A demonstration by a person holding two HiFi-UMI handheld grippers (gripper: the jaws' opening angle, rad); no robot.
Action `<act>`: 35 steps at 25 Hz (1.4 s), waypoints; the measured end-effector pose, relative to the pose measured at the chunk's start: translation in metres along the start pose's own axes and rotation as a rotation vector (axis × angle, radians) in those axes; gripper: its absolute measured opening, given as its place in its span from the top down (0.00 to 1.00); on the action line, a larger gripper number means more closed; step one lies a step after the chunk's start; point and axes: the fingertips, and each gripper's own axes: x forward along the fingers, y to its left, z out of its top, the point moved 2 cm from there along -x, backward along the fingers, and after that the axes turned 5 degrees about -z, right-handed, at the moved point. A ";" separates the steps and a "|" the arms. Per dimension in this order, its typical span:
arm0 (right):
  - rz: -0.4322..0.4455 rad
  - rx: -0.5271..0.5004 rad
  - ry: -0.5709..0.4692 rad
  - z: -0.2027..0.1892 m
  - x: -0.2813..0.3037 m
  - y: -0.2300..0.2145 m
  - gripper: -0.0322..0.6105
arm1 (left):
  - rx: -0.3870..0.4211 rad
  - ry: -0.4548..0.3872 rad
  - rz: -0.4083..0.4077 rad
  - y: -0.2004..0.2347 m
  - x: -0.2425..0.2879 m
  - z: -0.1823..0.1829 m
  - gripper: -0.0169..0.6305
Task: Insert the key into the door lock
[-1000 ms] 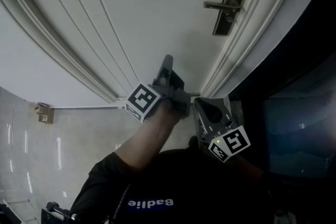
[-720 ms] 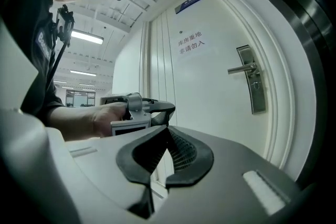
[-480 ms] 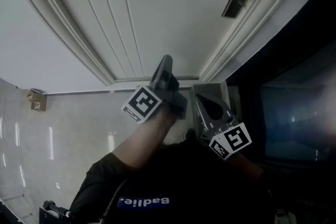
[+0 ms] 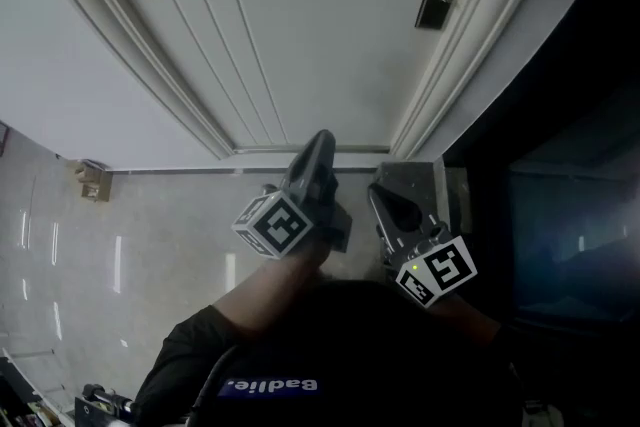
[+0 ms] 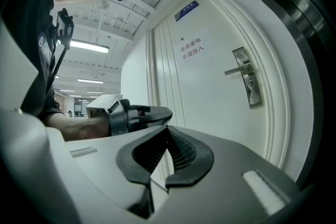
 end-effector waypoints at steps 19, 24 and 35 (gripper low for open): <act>0.105 0.080 -0.026 -0.023 -0.096 -0.001 0.95 | 0.449 0.198 0.039 -0.088 -0.088 -0.095 0.95; 0.057 0.045 -0.029 -0.025 -0.105 0.043 0.95 | 0.516 0.247 -0.032 -0.093 -0.141 -0.097 0.95; -0.048 0.006 0.042 -0.054 -0.086 0.172 0.95 | 0.563 0.248 -0.127 -0.081 -0.259 -0.028 0.95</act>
